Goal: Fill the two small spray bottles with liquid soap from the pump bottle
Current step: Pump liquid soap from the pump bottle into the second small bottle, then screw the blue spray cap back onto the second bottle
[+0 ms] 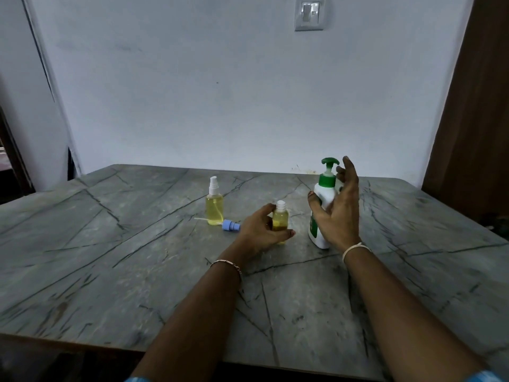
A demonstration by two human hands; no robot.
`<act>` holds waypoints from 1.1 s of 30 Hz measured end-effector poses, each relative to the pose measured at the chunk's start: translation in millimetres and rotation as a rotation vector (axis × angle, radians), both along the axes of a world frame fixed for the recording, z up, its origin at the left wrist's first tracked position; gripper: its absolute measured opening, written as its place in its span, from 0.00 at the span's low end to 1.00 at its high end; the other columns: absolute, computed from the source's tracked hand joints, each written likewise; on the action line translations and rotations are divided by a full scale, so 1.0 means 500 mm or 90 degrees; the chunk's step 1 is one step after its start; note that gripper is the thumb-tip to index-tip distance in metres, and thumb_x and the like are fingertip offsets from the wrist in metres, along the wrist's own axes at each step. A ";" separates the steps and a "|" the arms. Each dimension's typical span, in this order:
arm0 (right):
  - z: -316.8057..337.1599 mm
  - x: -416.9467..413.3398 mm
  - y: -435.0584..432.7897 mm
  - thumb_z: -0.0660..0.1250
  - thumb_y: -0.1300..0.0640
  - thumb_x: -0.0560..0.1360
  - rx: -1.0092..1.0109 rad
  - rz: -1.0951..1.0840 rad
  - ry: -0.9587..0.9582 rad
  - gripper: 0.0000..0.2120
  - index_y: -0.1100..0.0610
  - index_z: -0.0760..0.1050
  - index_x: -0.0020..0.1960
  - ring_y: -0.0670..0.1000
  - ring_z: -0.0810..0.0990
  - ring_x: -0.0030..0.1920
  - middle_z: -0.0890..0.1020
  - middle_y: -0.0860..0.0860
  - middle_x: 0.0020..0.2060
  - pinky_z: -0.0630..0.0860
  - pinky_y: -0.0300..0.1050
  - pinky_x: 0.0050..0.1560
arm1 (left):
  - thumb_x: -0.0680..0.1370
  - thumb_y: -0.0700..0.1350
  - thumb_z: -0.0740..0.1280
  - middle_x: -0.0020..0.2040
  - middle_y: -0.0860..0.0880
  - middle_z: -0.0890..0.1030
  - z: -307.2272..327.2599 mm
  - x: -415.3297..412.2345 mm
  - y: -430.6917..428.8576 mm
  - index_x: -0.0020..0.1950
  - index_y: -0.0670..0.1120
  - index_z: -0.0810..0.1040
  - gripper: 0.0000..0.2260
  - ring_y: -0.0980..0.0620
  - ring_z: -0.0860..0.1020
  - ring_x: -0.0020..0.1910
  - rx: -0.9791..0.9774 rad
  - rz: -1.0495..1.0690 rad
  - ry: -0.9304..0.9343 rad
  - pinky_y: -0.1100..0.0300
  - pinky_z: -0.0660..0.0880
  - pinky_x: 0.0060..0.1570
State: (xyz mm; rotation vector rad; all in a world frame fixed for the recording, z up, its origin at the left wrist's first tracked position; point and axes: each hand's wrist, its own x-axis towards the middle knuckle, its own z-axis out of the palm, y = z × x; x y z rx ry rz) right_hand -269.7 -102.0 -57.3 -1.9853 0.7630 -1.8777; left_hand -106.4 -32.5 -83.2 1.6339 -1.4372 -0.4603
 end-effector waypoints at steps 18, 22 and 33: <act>0.030 0.041 0.057 0.67 0.61 0.72 -0.244 -0.039 0.280 0.28 0.54 0.65 0.70 0.52 0.74 0.59 0.72 0.53 0.64 0.77 0.47 0.50 | 0.53 0.64 0.77 0.45 0.47 0.85 0.043 0.027 0.044 0.49 0.45 0.82 0.32 0.49 0.83 0.47 0.024 0.023 0.017 0.46 0.79 0.53; 0.025 0.047 0.060 0.68 0.61 0.71 -0.259 -0.049 0.341 0.28 0.55 0.65 0.69 0.54 0.75 0.58 0.73 0.55 0.63 0.76 0.47 0.52 | 0.60 0.55 0.80 0.47 0.45 0.84 0.047 0.060 0.080 0.50 0.43 0.81 0.25 0.48 0.83 0.48 0.038 0.031 0.033 0.47 0.79 0.55; -0.003 0.103 0.072 0.64 0.50 0.75 -0.142 0.034 0.613 0.22 0.48 0.65 0.68 0.51 0.75 0.59 0.76 0.49 0.61 0.73 0.46 0.55 | 0.65 0.45 0.79 0.49 0.48 0.85 0.048 0.170 0.174 0.50 0.47 0.81 0.16 0.50 0.82 0.51 0.015 0.053 0.071 0.54 0.78 0.57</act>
